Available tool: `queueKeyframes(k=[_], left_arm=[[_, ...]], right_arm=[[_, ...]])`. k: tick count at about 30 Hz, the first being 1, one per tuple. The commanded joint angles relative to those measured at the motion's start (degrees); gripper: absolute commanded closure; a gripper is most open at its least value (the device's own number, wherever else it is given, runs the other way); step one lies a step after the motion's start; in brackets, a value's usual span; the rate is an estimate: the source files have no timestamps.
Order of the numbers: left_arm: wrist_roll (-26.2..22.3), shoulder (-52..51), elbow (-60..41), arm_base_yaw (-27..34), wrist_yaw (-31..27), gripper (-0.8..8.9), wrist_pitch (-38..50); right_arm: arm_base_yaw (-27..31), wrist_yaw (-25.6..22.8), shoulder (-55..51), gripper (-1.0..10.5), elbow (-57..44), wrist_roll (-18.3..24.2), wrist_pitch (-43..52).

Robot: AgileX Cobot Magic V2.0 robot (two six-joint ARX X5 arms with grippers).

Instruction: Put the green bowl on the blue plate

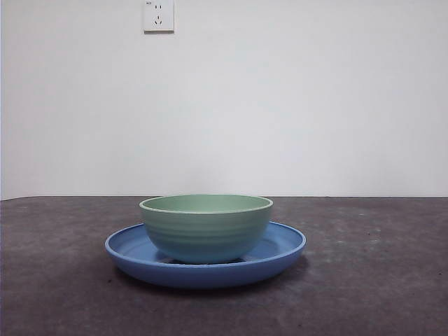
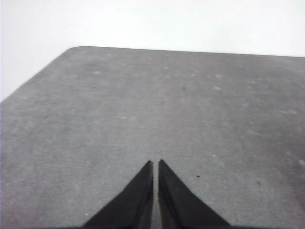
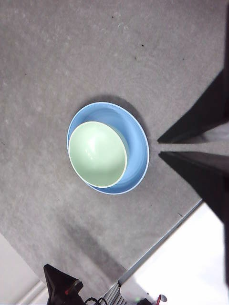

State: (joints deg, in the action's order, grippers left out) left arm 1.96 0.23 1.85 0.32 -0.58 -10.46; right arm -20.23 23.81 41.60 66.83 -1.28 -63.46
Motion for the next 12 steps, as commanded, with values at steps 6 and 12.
queueKeyframes(k=[6,12], left_arm=[[-1.1,-0.1,-1.2,0.0,-0.5,7.95,-0.6],[-1.1,-0.1,-1.2,-0.1,-0.5,7.94,-0.6]], right_arm=[[-0.3,0.1,0.2,9.2,1.0,0.5,0.7],[-0.3,0.1,0.2,9.2,1.0,0.5,0.7]])
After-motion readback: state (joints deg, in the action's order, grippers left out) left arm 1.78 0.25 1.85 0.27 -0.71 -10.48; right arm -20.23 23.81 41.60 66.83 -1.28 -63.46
